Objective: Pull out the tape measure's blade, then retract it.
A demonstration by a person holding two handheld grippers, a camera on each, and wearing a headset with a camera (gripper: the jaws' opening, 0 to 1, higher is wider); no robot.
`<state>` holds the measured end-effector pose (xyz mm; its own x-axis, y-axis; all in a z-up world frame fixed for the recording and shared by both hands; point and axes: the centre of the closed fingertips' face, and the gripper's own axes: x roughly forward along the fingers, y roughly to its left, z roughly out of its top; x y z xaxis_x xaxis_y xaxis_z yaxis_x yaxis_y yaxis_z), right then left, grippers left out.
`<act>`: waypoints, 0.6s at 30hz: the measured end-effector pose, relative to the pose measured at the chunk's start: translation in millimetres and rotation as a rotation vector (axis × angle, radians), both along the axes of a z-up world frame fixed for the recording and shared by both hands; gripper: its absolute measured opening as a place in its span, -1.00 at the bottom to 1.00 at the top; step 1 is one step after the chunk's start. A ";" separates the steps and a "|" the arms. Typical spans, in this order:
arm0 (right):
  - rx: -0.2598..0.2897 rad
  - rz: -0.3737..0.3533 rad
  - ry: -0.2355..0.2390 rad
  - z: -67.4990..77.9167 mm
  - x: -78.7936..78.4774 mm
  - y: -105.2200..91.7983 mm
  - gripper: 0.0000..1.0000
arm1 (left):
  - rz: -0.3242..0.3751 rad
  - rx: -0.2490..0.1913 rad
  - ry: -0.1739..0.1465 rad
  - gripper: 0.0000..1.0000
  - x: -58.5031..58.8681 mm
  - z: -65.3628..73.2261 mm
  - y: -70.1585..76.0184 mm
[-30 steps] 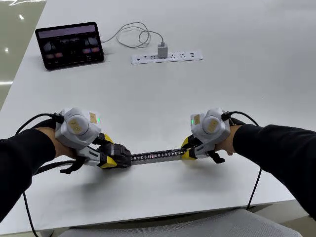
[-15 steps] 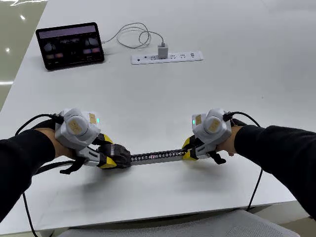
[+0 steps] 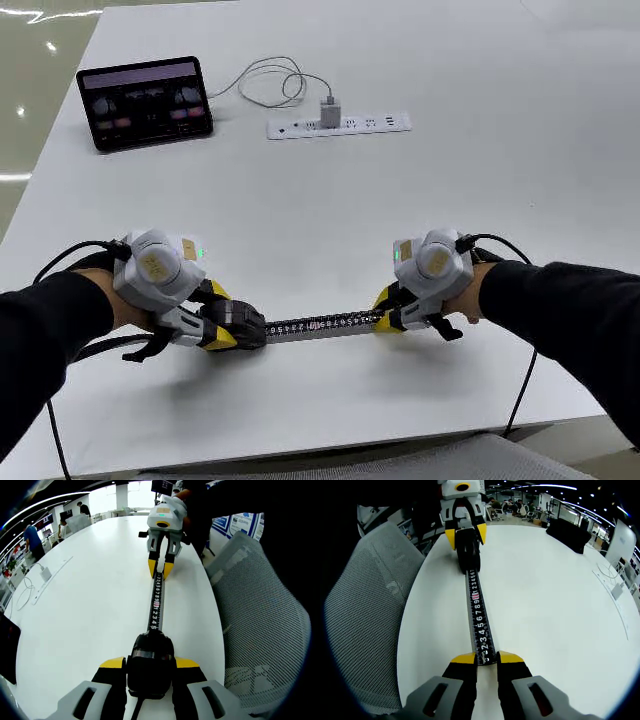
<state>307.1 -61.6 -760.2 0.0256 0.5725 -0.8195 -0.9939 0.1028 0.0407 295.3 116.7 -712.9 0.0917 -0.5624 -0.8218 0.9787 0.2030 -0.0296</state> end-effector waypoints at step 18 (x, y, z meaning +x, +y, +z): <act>0.006 -0.009 0.008 1.4 1.6 -9.0 -0.80 | 0.004 -0.002 0.011 -0.38 -0.3 0.7 -0.9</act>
<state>308.7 -70.6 -758.7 0.0244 0.5774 -0.8161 -0.9926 0.1110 0.0489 295.0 115.8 -712.1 0.0853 -0.5639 -0.8214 0.9774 0.2073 -0.0407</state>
